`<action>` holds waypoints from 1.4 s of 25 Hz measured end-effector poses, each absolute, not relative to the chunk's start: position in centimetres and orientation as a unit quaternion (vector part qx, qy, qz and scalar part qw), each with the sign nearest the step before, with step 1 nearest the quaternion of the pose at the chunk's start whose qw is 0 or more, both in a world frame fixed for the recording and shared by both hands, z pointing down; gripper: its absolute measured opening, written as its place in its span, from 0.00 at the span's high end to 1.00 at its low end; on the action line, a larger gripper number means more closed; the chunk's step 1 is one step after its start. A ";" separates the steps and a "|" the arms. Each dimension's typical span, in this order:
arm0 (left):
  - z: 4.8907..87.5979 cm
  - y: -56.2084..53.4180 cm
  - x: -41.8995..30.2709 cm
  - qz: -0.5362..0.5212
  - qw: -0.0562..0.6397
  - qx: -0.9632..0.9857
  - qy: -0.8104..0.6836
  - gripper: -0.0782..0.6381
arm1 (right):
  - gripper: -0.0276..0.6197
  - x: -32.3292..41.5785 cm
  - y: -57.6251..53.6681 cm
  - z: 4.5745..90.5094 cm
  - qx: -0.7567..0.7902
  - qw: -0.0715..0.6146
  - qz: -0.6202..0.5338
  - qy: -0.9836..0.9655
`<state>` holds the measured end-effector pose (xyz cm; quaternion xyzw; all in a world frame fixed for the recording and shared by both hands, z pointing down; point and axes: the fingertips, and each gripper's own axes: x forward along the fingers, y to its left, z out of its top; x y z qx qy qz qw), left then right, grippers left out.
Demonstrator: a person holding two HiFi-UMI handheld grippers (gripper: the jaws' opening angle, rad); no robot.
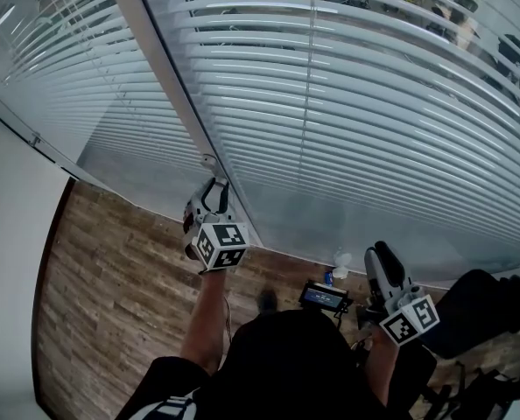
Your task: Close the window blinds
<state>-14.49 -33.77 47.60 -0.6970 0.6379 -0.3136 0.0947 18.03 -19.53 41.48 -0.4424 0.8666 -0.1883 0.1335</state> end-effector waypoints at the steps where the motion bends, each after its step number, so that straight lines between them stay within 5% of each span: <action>1: 47.5 -33.7 -14.4 -0.287 0.076 -0.709 0.639 0.70 | 0.77 18.0 -19.5 41.5 -0.442 0.134 -0.188 0.867; 7: 46.1 -32.8 -14.5 0.032 -0.175 -0.775 0.606 0.64 | 0.77 17.9 -19.4 41.4 -0.441 0.134 -0.188 0.867; 11: 46.4 -33.2 -15.4 0.126 -0.253 -0.766 0.578 0.65 | 0.77 17.7 -19.4 41.3 -0.440 0.135 -0.188 0.868; 15: 46.8 -33.3 -15.4 0.089 -0.237 -0.764 0.593 0.70 | 0.77 17.7 -19.4 41.2 -0.439 0.135 -0.186 0.869; 30: 47.8 -33.4 -14.8 -0.237 0.022 -0.719 0.653 0.70 | 0.77 17.5 -19.3 41.4 -0.438 0.133 -0.189 0.869; 32: 47.7 -33.3 -14.6 -0.172 -0.029 -0.741 0.648 0.70 | 0.77 17.5 -19.3 41.4 -0.438 0.132 -0.190 0.869; 35: 47.2 -33.0 -14.8 0.047 -0.201 -0.770 0.603 0.69 | 0.77 17.4 -19.4 41.5 -0.439 0.132 -0.190 0.868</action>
